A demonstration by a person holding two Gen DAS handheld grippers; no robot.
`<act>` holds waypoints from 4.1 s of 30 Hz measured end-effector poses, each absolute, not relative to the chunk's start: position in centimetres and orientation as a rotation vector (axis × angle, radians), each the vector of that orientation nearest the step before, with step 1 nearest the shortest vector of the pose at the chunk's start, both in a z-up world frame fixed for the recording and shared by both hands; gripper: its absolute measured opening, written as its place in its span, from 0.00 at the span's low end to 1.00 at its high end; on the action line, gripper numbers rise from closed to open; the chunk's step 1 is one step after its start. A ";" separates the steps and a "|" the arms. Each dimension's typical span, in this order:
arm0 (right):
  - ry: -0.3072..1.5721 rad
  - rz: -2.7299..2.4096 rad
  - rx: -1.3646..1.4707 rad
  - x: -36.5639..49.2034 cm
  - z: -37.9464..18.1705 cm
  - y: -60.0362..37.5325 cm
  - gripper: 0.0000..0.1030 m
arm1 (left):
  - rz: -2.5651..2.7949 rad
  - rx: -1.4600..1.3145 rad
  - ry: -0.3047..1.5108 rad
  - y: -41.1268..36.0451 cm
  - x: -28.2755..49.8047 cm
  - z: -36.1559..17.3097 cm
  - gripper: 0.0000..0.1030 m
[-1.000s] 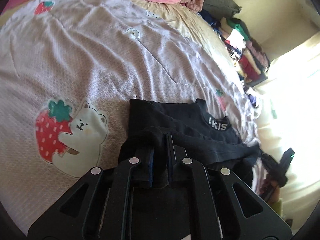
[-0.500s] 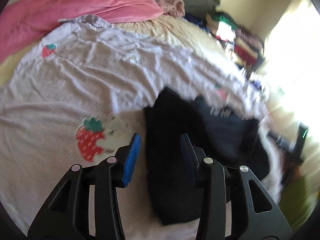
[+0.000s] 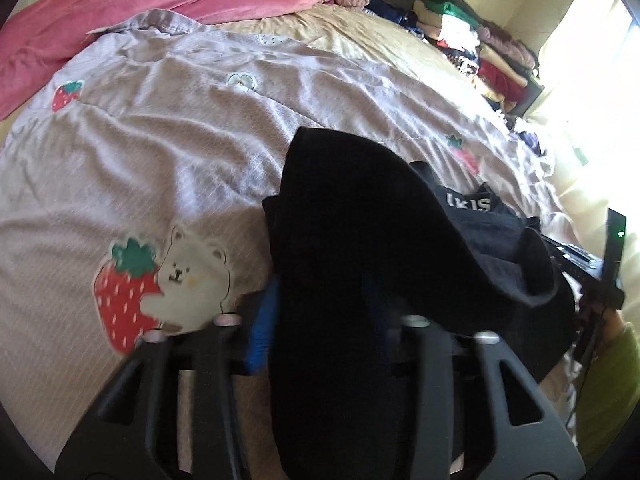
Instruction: Fold small clothes
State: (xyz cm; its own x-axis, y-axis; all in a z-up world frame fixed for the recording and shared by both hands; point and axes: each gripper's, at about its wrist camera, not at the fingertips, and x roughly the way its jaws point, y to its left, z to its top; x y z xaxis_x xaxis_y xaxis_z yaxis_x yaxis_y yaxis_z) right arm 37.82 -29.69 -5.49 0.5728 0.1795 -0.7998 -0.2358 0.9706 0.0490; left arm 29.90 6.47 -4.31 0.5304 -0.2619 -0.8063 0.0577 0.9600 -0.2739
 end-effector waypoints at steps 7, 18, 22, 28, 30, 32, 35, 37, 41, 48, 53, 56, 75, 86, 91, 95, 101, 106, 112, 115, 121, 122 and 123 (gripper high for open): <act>0.849 0.231 0.045 36.9 -3.3 -32.7 0.05 | -0.202 -0.200 0.981 6.5 29.9 -3.6 0.07; 0.899 0.118 0.205 38.4 -6.0 -36.4 0.12 | -0.190 -0.207 0.961 6.7 29.7 -4.5 0.08; 0.872 0.135 0.262 37.0 -4.8 -37.5 0.25 | -0.189 -0.214 0.952 7.1 29.0 -4.0 0.09; 0.831 0.185 0.207 33.2 -2.4 -37.3 0.38 | -0.185 -0.208 0.904 7.3 27.2 -2.4 0.10; 0.821 0.205 0.189 31.9 -1.9 -36.9 0.39 | -0.181 -0.186 0.901 6.9 26.4 -2.0 0.10; 0.806 0.224 0.171 30.5 -1.2 -36.3 0.42 | -0.178 -0.168 0.907 6.5 25.6 -1.6 0.14; 0.787 0.235 0.150 28.7 -0.7 -35.4 0.48 | -0.174 -0.147 0.907 6.1 24.7 -1.3 0.19; 0.781 0.245 0.141 27.8 -0.5 -34.8 0.48 | -0.176 -0.138 0.909 5.8 24.2 -1.2 0.19; 0.796 0.248 0.088 26.2 -0.8 -33.6 0.55 | -0.175 -0.139 0.918 5.6 23.4 -1.3 0.26; 0.853 0.199 0.090 25.2 -3.0 -33.2 0.61 | -0.174 -0.111 0.958 4.7 22.4 -2.6 0.26; 0.894 0.170 0.100 25.2 -4.4 -33.4 0.59 | -0.162 -0.089 0.995 4.2 21.8 -4.0 0.25; 0.927 0.150 0.059 25.3 -5.3 -33.2 0.35 | -0.158 -0.105 1.000 4.4 21.7 -4.6 0.26; 0.907 0.113 0.073 22.7 -4.4 -33.6 0.47 | -0.168 -0.125 1.002 5.1 20.0 -5.1 0.26; 0.797 0.159 0.038 19.0 -0.4 -31.1 0.75 | -0.189 -0.148 0.931 5.7 17.1 -2.3 0.34; 0.773 0.187 0.005 17.9 0.7 -29.1 0.79 | -0.195 -0.164 0.907 5.9 16.5 -1.2 0.44; 0.747 0.212 -0.011 17.2 1.5 -27.2 0.84 | -0.202 -0.173 0.894 6.3 16.0 -0.7 0.51; 0.732 0.257 -0.050 16.8 2.1 -24.0 0.87 | -0.212 -0.209 0.877 7.3 15.9 -0.2 0.66; 0.715 0.290 -0.083 16.5 2.6 -21.5 0.91 | -0.210 -0.226 0.872 8.0 15.9 0.0 0.78; 0.704 0.340 -0.116 16.7 2.8 -18.3 0.92 | -0.199 -0.250 0.873 9.3 16.3 0.1 0.84; 0.702 0.374 -0.131 16.9 2.8 -16.5 0.92 | -0.192 -0.272 0.874 10.2 16.6 0.2 0.89; 0.709 0.442 -0.176 17.5 2.1 -12.9 0.92 | -0.158 -0.315 0.894 11.6 18.5 -0.2 0.89; 0.721 0.455 -0.178 17.8 1.7 -12.2 0.92 | -0.156 -0.321 0.896 11.7 18.9 -0.2 0.89; 0.731 0.465 -0.179 18.0 1.3 -11.9 0.92 | -0.155 -0.325 0.900 11.8 19.4 -0.3 0.89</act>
